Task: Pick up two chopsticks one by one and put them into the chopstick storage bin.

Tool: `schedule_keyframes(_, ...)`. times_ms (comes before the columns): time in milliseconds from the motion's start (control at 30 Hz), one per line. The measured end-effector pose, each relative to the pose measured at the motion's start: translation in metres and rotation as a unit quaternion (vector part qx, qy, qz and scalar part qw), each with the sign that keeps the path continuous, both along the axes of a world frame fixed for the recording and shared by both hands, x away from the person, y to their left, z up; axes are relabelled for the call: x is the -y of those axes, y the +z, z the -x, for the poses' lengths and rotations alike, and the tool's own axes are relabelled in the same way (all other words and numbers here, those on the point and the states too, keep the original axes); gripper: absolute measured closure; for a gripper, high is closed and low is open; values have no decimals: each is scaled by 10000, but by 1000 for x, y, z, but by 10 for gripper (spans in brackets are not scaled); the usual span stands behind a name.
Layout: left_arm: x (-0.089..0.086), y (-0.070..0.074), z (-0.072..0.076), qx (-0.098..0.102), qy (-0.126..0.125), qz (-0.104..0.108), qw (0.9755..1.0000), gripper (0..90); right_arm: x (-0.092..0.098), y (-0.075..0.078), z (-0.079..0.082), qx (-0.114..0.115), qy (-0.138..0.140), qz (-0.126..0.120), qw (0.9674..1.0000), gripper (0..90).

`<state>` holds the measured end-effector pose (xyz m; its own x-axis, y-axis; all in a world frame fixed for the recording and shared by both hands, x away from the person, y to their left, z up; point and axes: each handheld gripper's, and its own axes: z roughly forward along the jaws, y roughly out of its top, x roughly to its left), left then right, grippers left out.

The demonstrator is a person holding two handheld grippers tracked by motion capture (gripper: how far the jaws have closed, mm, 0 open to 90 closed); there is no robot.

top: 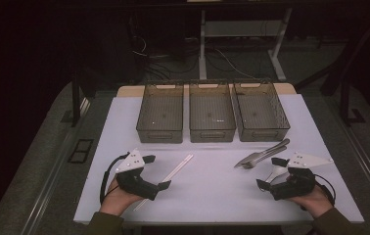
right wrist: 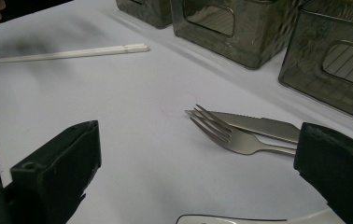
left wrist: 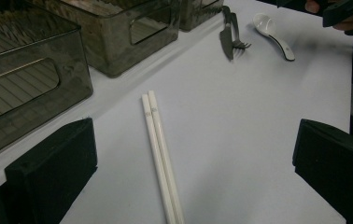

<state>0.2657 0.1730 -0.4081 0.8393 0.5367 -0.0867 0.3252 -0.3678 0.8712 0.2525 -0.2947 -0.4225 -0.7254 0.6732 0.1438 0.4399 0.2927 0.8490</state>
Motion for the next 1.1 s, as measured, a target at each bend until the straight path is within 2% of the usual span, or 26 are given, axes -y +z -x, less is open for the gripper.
schedule_keyframes(200,0,0,-1,-44,22,-19,10000,0,1,0,-1,-9,-29,-65,10000,8)
schedule_keyframes(533,-1,4,-3,-2,139,-46,9999,0,0,1,-3,25,-16,-118,9999,8)
schedule_keyframes(833,-3,9,-7,50,149,-39,9999,0,-1,0,-1,39,-19,-65,10000,8)
schedule_keyframes(1100,2,11,-15,52,127,-26,9999,0,-1,-1,0,43,-32,-71,10000,8)
